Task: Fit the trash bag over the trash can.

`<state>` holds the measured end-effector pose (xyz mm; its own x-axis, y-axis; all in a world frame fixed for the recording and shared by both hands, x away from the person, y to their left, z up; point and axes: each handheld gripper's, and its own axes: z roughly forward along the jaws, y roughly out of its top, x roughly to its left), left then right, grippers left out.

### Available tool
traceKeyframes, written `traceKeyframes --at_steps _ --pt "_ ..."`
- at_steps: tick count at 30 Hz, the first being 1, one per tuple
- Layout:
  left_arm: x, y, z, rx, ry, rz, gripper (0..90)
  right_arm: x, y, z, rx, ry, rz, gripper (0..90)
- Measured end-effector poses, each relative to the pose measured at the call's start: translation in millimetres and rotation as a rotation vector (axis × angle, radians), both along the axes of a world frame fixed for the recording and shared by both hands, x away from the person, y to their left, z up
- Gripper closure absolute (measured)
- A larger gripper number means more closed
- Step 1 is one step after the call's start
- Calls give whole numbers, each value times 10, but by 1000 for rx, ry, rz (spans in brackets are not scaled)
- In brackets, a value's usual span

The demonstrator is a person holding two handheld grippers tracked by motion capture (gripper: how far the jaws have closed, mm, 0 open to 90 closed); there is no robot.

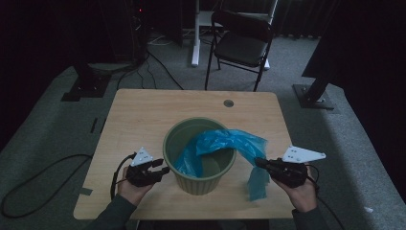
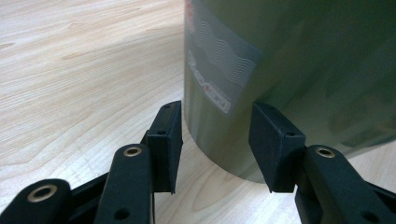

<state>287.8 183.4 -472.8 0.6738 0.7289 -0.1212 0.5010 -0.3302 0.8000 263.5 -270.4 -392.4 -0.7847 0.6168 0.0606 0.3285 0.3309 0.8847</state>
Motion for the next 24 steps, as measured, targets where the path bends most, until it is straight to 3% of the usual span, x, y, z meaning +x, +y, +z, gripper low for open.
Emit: traceKeyframes --at_steps 9,10,17,20,24 --pt "-58 -30 14 15 -12 2 549 9 -6 30 12 -1 -21 900" --pt "-57 -32 14 13 -11 3 545 14 0 42 10 -6 -48 900" --pt "-37 -61 15 11 -8 17 544 34 6 67 17 -16 -81 892" --pt "-10 -86 8 10 -9 15 543 50 7 65 25 -10 -41 900" --pt "21 -109 4 10 -8 13 543 71 24 58 18 -5 -41 900"
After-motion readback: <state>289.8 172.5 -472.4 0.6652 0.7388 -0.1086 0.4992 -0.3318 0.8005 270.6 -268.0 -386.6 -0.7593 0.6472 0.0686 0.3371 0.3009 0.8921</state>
